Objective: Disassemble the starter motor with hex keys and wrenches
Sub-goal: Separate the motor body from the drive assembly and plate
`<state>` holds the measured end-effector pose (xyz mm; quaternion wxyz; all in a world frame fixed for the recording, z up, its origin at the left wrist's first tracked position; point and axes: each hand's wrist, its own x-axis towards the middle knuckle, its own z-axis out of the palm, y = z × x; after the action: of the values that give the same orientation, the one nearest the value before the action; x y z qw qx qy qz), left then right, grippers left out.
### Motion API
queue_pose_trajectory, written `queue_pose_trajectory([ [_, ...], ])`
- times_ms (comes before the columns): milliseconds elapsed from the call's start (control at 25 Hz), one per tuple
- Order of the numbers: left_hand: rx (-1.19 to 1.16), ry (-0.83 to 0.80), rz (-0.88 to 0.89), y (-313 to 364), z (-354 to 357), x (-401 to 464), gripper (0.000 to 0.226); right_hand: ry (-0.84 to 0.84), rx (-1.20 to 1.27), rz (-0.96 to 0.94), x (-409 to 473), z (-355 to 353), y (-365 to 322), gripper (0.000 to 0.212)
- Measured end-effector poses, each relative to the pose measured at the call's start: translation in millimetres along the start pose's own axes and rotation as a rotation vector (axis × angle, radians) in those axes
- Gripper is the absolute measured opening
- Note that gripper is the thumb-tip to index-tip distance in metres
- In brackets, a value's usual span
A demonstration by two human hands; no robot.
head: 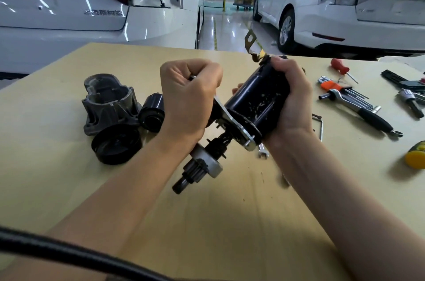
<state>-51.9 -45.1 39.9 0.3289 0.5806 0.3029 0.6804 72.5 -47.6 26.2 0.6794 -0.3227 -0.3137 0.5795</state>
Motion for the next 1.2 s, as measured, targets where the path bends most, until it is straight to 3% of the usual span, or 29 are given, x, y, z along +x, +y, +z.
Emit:
queue_pose_trajectory([
  [160, 0.202, 0.001, 0.132, -1.4, -6.1, -15.7, 0.031, 0.178, 0.021, 0.008, 7.5, -8.3, -8.0, 0.023],
  [360, 0.031, 0.006, 0.085, -6.4, -12.0, -3.3, 0.030, 0.214, 0.219, 0.089, 10.9, -25.0, -26.6, 0.027],
  [520, -0.134, -0.046, -0.093, -13.3, -14.7, 0.1, 0.034, 0.203, 0.205, 0.248, 12.3, -24.2, -23.3, 0.032],
  [640, -0.015, 0.105, -0.159, -16.2, -15.5, 3.6, 0.025, 0.166, 0.204, 0.297, 10.8, -25.6, -20.2, 0.048],
  [760, 0.129, 0.220, -0.136, -18.2, -10.9, 3.1, 0.031, 0.153, 0.257, 0.309, 11.3, -24.7, -22.4, 0.046],
  [920, 0.272, 0.260, -0.127, -26.3, -10.2, 9.3, 0.034, 0.172, 0.314, 0.340, 16.7, -22.9, -22.1, 0.037],
  [1200, 0.419, 0.234, -0.115, -33.8, -26.4, 18.0, 0.037, 0.026, 0.095, 0.247, 9.2, -20.7, -17.8, 0.037],
])
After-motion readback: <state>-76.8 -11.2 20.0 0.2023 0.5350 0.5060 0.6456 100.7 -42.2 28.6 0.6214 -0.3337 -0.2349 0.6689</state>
